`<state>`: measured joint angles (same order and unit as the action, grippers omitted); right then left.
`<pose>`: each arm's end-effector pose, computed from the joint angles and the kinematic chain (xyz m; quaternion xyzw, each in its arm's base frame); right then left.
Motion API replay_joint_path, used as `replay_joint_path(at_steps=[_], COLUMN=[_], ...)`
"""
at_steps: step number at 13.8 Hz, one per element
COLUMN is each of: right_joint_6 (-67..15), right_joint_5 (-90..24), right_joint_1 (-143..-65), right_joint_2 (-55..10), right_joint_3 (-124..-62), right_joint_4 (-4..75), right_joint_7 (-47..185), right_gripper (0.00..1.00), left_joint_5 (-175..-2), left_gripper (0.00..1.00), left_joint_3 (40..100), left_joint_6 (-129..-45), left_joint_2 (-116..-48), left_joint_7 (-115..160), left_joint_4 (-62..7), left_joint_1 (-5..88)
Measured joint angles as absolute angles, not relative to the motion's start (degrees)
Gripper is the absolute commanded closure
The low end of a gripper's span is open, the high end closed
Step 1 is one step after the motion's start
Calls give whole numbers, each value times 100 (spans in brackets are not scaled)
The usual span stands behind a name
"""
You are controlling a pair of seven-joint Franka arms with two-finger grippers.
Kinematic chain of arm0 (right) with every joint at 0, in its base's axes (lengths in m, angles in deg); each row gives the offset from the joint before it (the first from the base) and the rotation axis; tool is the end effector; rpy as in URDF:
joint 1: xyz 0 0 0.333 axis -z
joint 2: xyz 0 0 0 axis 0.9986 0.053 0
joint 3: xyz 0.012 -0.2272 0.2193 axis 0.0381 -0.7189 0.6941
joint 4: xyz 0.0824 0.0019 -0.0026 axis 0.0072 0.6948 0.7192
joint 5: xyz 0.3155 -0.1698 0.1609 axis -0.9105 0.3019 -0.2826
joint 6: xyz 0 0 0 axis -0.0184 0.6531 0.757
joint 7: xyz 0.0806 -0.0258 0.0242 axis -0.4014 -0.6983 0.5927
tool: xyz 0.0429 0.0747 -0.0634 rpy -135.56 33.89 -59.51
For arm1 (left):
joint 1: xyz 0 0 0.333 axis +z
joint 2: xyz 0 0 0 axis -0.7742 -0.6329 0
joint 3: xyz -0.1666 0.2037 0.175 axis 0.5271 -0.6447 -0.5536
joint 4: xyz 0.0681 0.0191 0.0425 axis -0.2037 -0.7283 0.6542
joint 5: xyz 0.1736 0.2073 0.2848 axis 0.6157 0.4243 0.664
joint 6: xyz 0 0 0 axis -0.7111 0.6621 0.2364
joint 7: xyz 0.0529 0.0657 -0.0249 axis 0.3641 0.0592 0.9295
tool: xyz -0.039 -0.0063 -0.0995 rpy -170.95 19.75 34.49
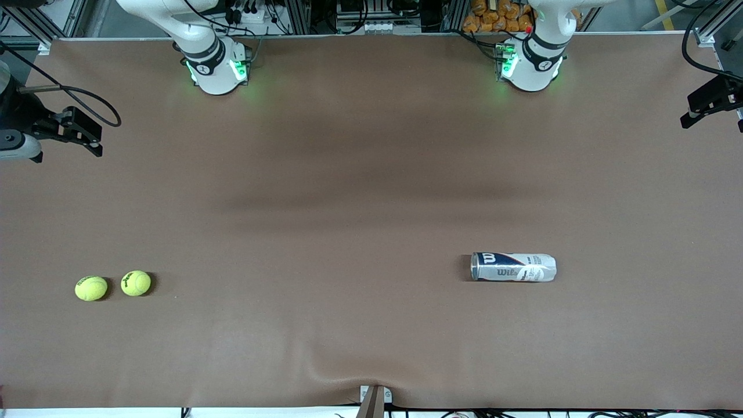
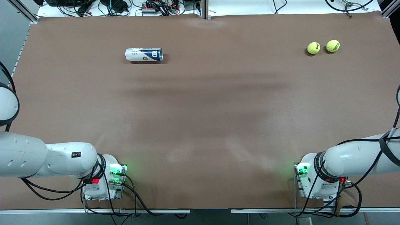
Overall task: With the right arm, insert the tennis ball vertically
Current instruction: 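Move the left gripper over the white-and-blue Wilson can, then lower the left gripper and close it around the can's body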
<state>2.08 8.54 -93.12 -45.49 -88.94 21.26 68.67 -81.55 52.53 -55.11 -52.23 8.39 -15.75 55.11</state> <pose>0.5519 0.0357 0.6590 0.9956 0.0806 0.0171 0.0437 0.5215 0.0286 0.6779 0.9990 -0.0382 0.0184 0.0158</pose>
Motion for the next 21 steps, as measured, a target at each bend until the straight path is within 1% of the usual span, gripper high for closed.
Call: replay_joint_path(at_steps=[6, 8, 10, 13, 17, 21], right_joint_6=[207, 197, 192, 192, 191, 189], right_joint_5=[854, 854, 854, 782, 299, 241], right_joint_1=[-9312, -9311, -9294, -9059, -8492, -8455], right_joint_2=[-4549, -4550, -4553, -4555, -4555, -4555], right_joint_3=[-8895, -8896, -8902, -8923, -8950, -8931], right_joint_4=[2127, 2127, 2128, 2137, 2183, 2191], right_joint_7=[6867, 6867, 6867, 6865, 6894, 6894], right_gripper=[0, 0, 0, 0, 0, 0], left_joint_5=[-8155, -8155, -8139, -7951, -7643, -6537], left_gripper=[0, 0, 0, 0, 0, 0], left_joint_3=[5365, 5504, 5777, 6150, 6355, 6443], left_joint_6=[-5682, -5699, -5755, -5913, -6625, -7221], left_joint_2=[-5210, -5233, -5355, -5707, -6403, -7251], left_joint_7=[839, 832, 829, 156, -1202, -1525], left_joint_4=[-1812, -1886, -1940, -1990, -2020, -2011], left_joint_1=[5515, 5515, 5511, 5499, 5414, 4799])
